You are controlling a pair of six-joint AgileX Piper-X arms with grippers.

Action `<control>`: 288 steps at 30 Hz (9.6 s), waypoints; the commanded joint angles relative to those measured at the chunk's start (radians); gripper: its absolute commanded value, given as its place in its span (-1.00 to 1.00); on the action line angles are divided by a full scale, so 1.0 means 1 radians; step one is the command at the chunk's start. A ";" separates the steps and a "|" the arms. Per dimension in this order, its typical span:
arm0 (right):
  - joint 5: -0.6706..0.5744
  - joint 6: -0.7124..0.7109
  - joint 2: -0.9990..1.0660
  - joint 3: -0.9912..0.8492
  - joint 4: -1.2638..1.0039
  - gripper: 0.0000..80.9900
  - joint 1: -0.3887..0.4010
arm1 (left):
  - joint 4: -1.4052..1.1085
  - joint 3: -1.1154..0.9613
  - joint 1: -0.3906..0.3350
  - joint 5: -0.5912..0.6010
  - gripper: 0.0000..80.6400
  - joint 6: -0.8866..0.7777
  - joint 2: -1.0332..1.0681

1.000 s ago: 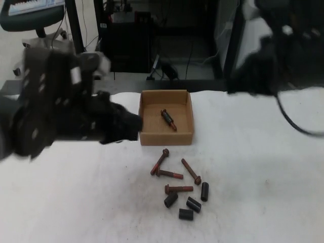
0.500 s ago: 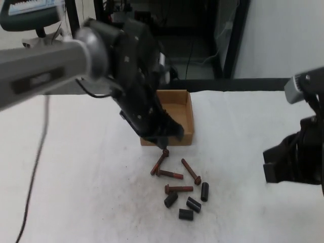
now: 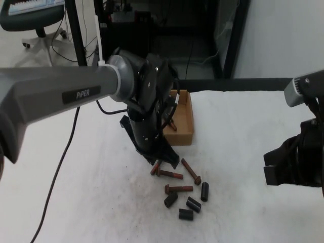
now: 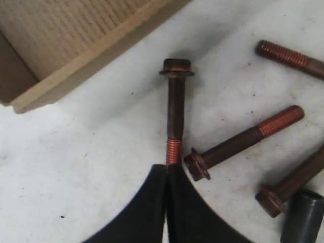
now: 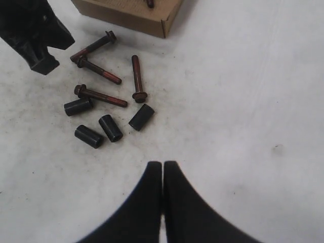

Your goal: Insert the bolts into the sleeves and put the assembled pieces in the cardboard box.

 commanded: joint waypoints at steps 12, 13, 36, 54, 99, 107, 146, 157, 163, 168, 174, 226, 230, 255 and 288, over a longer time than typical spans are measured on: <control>-0.012 0.001 -0.011 -0.002 0.005 -0.98 -0.004 | -0.131 -0.012 -0.013 0.076 -0.23 0.009 -0.006; -0.012 0.001 -0.011 -0.002 0.005 -0.98 -0.004 | -0.143 -0.012 -0.015 0.059 -0.24 0.009 -0.006; -0.012 0.001 -0.011 -0.002 0.005 -0.98 -0.004 | -0.127 -0.012 -0.015 0.056 -0.24 0.009 0.075; -0.012 0.001 -0.011 -0.002 0.005 -0.98 -0.004 | -0.223 -0.012 -0.015 0.058 -0.24 0.009 0.108; -0.083 -0.143 0.009 0.006 -0.044 -0.98 -0.004 | -0.223 0.285 0.053 0.240 -0.99 -0.036 -0.784; -0.164 -0.101 0.251 0.002 -0.198 -0.98 -0.004 | -0.543 0.720 0.148 0.430 -0.99 -0.217 -1.244; -0.146 -0.462 0.807 -0.310 -0.115 -0.06 0.241 | -1.057 1.227 0.257 0.455 -0.99 -0.462 -1.418; -0.138 -0.764 0.810 -0.310 -0.001 -0.11 0.267 | -1.057 1.227 0.257 0.455 -0.99 -0.462 -1.418; -0.130 -0.926 0.810 -0.310 -0.046 -0.13 0.267 | -1.057 1.227 0.257 0.460 -0.99 -0.462 -1.418; -0.115 -0.989 0.810 -0.310 -0.115 -0.13 0.263 | -1.057 1.227 0.257 0.459 -0.99 -0.447 -1.418; -0.115 -0.989 0.846 -0.310 -0.079 -0.13 0.264 | -1.057 1.227 0.257 0.459 -0.99 -0.447 -1.418; -0.135 -0.989 0.922 -0.310 -0.075 -0.43 0.276 | -1.055 1.227 0.257 0.459 -0.99 -0.447 -1.418; -0.130 -0.989 0.922 -0.310 -0.049 -0.43 0.276 | -1.055 1.227 0.257 0.459 -0.99 -0.447 -1.418; -0.078 -0.989 0.922 -0.310 -0.017 -0.16 0.276 | -1.055 1.227 0.257 0.459 -0.99 -0.447 -1.418; -0.327 -0.560 0.843 -0.310 -0.182 -0.98 0.258 | -1.308 1.227 0.257 0.471 -0.99 -0.447 -1.418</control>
